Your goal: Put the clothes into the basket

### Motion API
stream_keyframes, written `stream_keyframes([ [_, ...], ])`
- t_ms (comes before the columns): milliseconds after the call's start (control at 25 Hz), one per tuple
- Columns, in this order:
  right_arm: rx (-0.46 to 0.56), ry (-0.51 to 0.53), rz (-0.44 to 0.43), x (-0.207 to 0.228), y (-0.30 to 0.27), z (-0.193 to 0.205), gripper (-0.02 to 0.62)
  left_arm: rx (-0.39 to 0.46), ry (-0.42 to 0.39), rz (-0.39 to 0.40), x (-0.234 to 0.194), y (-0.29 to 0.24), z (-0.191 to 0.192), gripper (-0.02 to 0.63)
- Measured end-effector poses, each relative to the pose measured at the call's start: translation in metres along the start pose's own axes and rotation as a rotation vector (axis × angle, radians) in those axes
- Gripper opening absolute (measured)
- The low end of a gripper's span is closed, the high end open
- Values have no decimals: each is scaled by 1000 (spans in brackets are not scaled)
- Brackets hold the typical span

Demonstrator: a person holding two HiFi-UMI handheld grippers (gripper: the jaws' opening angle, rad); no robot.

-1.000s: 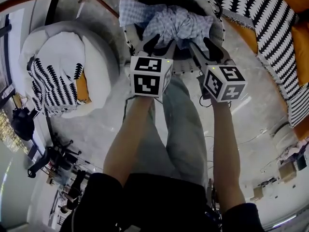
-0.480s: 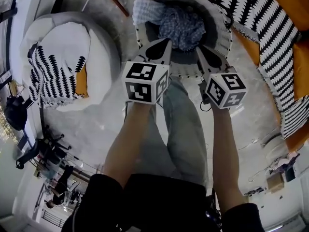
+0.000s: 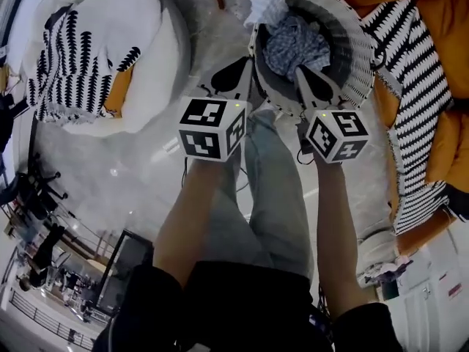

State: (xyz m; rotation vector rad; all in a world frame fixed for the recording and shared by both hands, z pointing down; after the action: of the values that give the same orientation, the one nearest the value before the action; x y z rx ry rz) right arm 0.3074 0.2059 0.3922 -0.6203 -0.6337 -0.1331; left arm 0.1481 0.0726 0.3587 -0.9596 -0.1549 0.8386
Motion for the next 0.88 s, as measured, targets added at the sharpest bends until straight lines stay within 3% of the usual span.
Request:
stream_keyframes([
  [360, -97, 207, -230, -112, -87, -37, 14, 169, 219, -190, -122, 101, 1, 8],
  [600, -127, 229, -345, -213, -116, -53, 14, 281, 381, -345, -190, 205, 8, 8],
  [760, -175, 345, -423, -290, -135, -78, 14, 369, 439, -434, -219, 277, -2, 8],
  [880, -139, 342, -482, -345, -141, -103, 14, 429, 458, -487, -235, 331, -17, 8],
])
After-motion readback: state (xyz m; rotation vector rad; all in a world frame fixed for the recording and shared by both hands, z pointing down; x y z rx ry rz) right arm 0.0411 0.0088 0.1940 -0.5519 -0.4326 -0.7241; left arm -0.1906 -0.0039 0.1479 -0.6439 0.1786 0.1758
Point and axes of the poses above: the fingertips, and each gripper's own axes: y backward along the fingers, x to its right, z out of its underside, the point moved 10 cm from there along y, backward along the fingers, and after that the axes turned 13 degrees about -z, right-handed, at the moved point
